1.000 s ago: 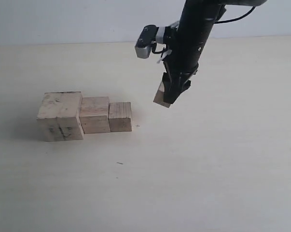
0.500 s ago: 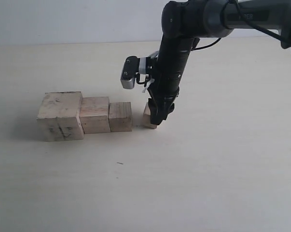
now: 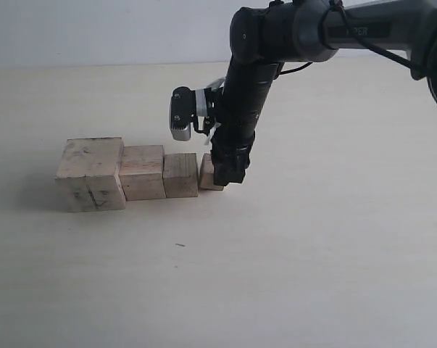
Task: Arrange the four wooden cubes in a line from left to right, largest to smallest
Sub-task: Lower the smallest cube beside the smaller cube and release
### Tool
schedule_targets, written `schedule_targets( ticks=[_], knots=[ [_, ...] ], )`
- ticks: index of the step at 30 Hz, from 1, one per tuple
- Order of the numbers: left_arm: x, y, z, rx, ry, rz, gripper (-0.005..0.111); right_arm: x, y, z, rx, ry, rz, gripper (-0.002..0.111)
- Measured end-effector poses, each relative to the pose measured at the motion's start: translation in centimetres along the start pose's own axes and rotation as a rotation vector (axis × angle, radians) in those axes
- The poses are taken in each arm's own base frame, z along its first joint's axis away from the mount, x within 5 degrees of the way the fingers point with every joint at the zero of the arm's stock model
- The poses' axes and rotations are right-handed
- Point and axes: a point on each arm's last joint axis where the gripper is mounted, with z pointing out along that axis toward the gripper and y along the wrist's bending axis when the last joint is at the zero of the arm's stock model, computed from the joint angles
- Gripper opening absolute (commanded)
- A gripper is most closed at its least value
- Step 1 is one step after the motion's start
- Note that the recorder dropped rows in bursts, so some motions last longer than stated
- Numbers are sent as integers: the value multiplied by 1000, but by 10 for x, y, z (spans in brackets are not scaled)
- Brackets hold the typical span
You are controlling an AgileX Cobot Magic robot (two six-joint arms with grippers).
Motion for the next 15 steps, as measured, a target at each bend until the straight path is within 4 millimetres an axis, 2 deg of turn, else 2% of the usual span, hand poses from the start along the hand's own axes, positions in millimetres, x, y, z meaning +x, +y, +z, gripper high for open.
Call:
schedule_targets(
  ticks=[6,9,12,15],
  knots=[
    [0,0,0,0,0,0,0,-1,0,0,4,-7,1,1],
    [0,0,0,0,0,0,0,-1,-1,1,3,-7,1,8],
    [0,0,0,0,0,0,0,-1,0,1,2,-9,2,22],
    [0,0,0,0,0,0,0,-1,0,1,-1,-16,7,40]
  ],
)
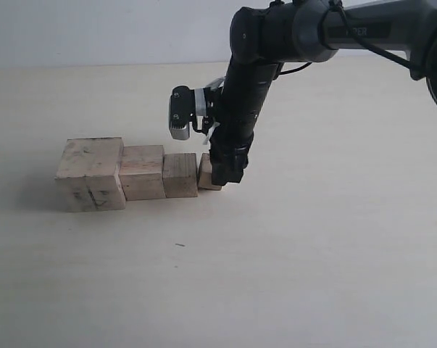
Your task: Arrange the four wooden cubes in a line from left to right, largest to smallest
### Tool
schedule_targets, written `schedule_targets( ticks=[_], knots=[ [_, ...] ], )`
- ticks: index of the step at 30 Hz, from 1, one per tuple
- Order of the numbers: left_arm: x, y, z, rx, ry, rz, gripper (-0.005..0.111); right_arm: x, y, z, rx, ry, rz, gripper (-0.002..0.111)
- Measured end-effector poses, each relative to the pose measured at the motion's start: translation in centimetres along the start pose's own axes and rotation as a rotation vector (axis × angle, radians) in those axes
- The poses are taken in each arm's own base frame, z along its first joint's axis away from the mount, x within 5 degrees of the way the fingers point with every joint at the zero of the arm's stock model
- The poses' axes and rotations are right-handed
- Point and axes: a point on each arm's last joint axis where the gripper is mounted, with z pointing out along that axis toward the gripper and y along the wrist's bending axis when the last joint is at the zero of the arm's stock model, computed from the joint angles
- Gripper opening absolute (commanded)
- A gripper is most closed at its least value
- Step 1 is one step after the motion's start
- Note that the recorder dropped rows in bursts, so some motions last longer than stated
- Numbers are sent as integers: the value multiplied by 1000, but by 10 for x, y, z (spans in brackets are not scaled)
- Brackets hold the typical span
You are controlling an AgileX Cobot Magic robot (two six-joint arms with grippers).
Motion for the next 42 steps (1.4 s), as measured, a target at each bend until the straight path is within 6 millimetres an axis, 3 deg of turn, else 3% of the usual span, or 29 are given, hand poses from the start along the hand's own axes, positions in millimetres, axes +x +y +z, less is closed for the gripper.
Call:
schedule_targets(
  ticks=[4,7,15,21,23,27,28,42],
  knots=[
    [0,0,0,0,0,0,0,-1,0,2,-6,-7,7,62],
    [0,0,0,0,0,0,0,0,0,8,-20,-6,13,70],
    [0,0,0,0,0,0,0,0,0,9,-20,-9,35,71],
    [0,0,0,0,0,0,0,-4,1,-27,62,-3,191,69],
    [0,0,0,0,0,0,0,-1,6,-38,48,36,269,62],
    [0,0,0,0,0,0,0,2,8,-43,47,75,398,16],
    [0,0,0,0,0,0,0,3,8,-43,53,82,414,-1],
    [0,0,0,0,0,0,0,14,3,-5,23,169,470,0]
  ],
)
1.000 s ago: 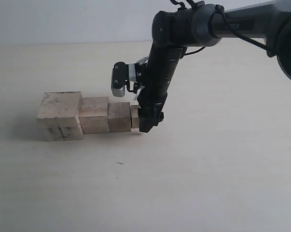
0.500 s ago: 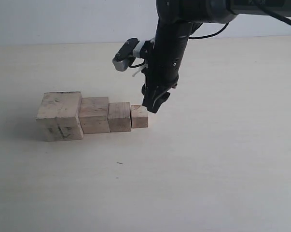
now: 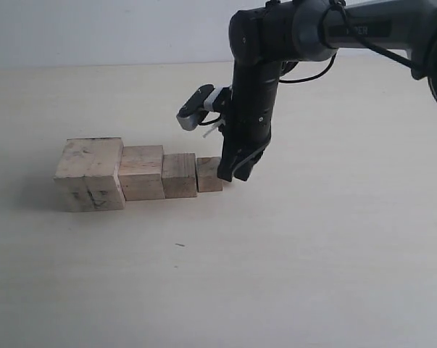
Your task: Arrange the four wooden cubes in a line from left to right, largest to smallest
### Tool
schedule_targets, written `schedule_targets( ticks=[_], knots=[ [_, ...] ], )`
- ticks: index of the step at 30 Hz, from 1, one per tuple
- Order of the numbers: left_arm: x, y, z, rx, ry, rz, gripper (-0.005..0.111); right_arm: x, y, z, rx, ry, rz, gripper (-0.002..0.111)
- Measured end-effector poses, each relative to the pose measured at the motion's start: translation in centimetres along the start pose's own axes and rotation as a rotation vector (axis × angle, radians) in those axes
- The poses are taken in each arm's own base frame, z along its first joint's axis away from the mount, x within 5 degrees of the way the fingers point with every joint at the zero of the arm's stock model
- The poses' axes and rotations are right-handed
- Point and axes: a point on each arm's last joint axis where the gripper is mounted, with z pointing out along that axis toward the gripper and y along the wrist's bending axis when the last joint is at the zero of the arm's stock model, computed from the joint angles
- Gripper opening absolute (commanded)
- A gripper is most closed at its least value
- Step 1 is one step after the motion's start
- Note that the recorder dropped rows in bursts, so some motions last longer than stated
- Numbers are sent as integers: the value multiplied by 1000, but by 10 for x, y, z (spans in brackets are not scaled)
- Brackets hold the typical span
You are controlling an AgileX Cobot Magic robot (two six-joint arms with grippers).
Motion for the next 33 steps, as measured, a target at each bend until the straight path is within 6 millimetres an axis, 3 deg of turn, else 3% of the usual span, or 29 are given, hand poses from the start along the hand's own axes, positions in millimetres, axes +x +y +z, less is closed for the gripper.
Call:
schedule_targets(
  ticks=[33],
  knots=[
    [0,0,0,0,0,0,0,-10,4,0,-47,-110,11,0]
  ],
)
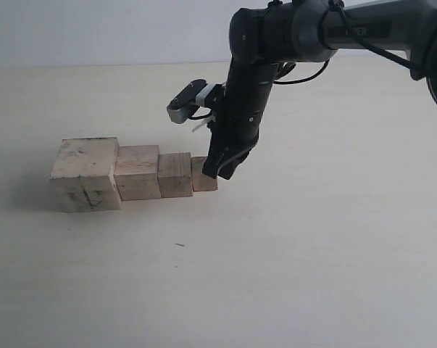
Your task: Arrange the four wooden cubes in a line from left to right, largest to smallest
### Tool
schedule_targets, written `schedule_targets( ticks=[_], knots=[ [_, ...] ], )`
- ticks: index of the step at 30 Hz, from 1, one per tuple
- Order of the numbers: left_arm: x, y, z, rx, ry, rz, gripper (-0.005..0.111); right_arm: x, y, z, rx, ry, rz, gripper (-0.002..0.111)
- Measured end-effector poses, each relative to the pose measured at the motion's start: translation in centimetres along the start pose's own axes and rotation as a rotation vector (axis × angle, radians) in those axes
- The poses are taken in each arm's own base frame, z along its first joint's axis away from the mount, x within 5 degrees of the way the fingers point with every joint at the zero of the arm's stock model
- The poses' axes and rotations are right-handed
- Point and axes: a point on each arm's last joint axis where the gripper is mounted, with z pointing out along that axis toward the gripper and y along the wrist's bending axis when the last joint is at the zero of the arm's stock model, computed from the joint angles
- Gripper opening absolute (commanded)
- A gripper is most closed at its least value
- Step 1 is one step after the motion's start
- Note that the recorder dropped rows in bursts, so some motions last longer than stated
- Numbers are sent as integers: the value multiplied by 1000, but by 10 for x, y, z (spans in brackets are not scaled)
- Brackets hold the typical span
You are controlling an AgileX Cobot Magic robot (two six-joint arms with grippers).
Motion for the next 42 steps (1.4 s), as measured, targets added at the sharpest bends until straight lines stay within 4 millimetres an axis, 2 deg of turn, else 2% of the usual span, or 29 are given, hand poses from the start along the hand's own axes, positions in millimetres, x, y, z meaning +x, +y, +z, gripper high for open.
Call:
schedule_targets(
  ticks=[17,19,25,29,31,32,35,42],
  knots=[
    [0,0,0,0,0,0,0,4,-4,0,40,40,-11,0],
    [0,0,0,0,0,0,0,5,-6,-5,58,39,3,0],
    [0,0,0,0,0,0,0,17,-24,-44,112,-25,172,0],
    [0,0,0,0,0,0,0,34,-40,-87,145,-108,360,0],
    [0,0,0,0,0,0,0,40,-41,-107,145,-158,409,0],
    [0,0,0,0,0,0,0,44,-38,-121,142,-195,432,0],
    [0,0,0,0,0,0,0,53,-24,-143,154,-294,484,0],
    [0,0,0,0,0,0,0,92,18,-173,215,-584,662,0]
  ],
)
